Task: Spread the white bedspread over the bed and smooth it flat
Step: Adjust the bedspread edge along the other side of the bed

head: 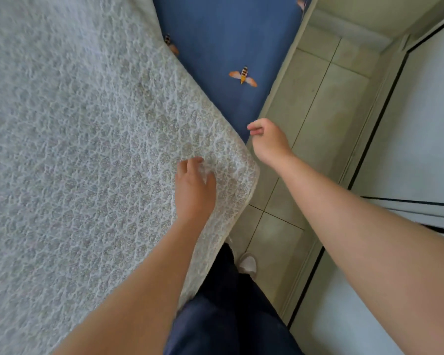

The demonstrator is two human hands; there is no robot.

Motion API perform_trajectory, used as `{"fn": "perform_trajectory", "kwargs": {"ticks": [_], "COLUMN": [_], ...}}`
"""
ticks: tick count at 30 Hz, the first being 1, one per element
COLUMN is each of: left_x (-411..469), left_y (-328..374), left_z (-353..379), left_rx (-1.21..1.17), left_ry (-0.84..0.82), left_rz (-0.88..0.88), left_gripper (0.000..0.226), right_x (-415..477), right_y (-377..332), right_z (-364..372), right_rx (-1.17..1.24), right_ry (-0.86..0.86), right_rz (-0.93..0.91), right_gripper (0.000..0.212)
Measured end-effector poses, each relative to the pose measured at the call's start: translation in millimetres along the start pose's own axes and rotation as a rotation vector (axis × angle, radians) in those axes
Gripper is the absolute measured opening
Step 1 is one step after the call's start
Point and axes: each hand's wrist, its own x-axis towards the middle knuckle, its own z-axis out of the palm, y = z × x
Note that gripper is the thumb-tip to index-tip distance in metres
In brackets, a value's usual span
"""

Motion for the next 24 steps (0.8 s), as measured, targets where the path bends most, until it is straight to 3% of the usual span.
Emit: {"fn": "perform_trajectory", "kwargs": {"ticks": [7,13,15,17,19,22,24], "left_x": [101,176,196,208,216,223,222], "left_y": [31,46,45,41,31,6,-10], "left_z": [-39,-75,-81,-85,-92,-107,-116], "left_rx": [-0.073,-0.405,-0.356,-0.315,-0.388,-0.506,-0.546], "left_ry": [0.212,0.216,0.201,0.155,0.130,0.099,0.122], "left_rz": [-0.010,-0.265,-0.307,-0.333,-0.372,-0.500,-0.585], "left_gripper": [0.038,0.058,0.070,0.056,0.016,0.026,0.022], "right_x": [61,99,106,107,107,112,120], "right_y": [-66,-116,-132,-146,-155,-163,-168], "right_z": [16,36,46,54,60,68,76], "right_rx": [-0.057,-0.023,0.035,0.104,0.178,0.175,0.088], "right_ry": [-0.149,-0.213,-0.275,-0.326,-0.377,-0.372,-0.309], "right_rz": [-0.114,-0.079,-0.097,-0.068,0.003,0.091,0.049], "right_gripper": [0.034,0.047,0.052,0.051,0.047,0.037,0.021]}}
